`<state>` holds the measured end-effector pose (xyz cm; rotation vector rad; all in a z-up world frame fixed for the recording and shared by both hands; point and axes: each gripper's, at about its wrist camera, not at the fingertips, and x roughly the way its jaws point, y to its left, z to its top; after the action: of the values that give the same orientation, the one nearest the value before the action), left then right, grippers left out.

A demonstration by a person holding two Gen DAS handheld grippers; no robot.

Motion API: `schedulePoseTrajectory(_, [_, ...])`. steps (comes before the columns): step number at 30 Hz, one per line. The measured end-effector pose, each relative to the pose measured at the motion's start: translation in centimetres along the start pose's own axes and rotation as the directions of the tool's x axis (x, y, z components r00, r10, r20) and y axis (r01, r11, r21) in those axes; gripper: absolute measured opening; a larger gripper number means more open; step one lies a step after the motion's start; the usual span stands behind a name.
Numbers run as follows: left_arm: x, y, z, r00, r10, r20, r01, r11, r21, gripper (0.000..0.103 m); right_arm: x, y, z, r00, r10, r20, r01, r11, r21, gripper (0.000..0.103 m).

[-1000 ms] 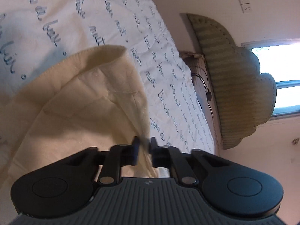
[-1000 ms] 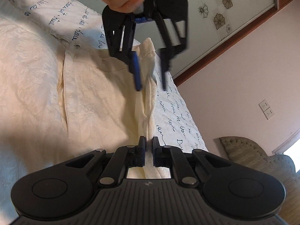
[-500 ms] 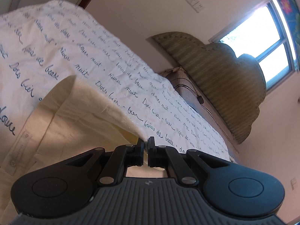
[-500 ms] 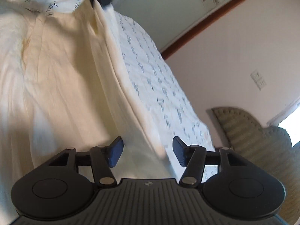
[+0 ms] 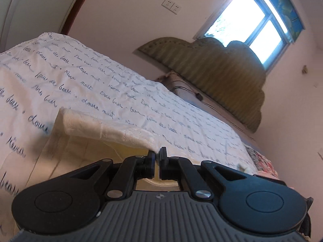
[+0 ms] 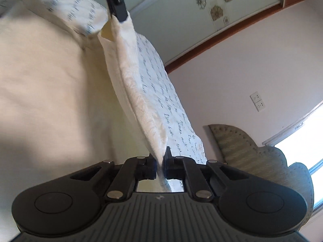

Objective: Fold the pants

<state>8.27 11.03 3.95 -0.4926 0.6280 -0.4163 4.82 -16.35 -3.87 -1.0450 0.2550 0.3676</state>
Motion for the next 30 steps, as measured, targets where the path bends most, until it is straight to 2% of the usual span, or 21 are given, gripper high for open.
schedulePoseTrajectory(2, [-1.4,0.4,-1.6,1.0,-0.002,-0.01,0.002,1.0,-0.001,0.003,-2.2,1.2,0.1,1.0,0.02,0.014,-0.021,1.0,0.021,0.005])
schedulePoseTrajectory(5, [-2.6,0.6,-3.9,0.998,0.038,-0.047,-0.037,0.999,0.016,0.003,-4.4,3.8,0.2,0.997,0.072,0.005,-0.072,0.997,0.023,0.005])
schedulePoseTrajectory(9, [-3.2,1.6,-6.4,0.992,0.063,-0.109,-0.064,0.998,-0.001,0.003,-5.5,6.4,-0.3,0.992,0.12,-0.025,-0.119,0.992,0.044,0.005])
schedulePoseTrajectory(12, [-3.9,2.1,-7.6,0.988,0.083,-0.127,-0.085,0.996,-0.007,0.003,-6.4,7.3,-0.5,0.989,0.142,-0.031,-0.14,0.988,0.064,0.005])
schedulePoseTrajectory(17, [-4.8,2.2,-8.8,0.983,0.09,-0.159,-0.092,0.996,-0.007,0.003,-8.0,8.3,-0.8,0.984,0.171,-0.042,-0.168,0.983,0.069,0.005])
schedulePoseTrajectory(22, [-4.5,2.5,-9.6,0.973,0.16,-0.165,-0.159,0.987,0.022,0.004,-8.5,8.5,-0.6,0.979,0.196,-0.048,-0.191,0.977,0.097,0.005])
schedulePoseTrajectory(25, [-4.2,2.6,-9.9,0.969,0.175,-0.175,-0.173,0.985,0.03,0.004,-8.9,10.0,0.0,0.977,0.207,-0.05,-0.202,0.975,0.088,0.005])
schedulePoseTrajectory(29, [-3.1,3.4,-10.7,0.949,0.201,-0.244,-0.205,0.979,0.011,0.009,-7.9,10.7,-0.3,0.974,0.212,-0.08,-0.204,0.974,0.097,0.007])
schedulePoseTrajectory(30, [-3.2,3.5,-10.6,0.948,0.2,-0.249,-0.204,0.979,0.008,0.015,-7.8,10.6,-0.4,0.975,0.208,-0.077,-0.198,0.974,0.113,0.007])
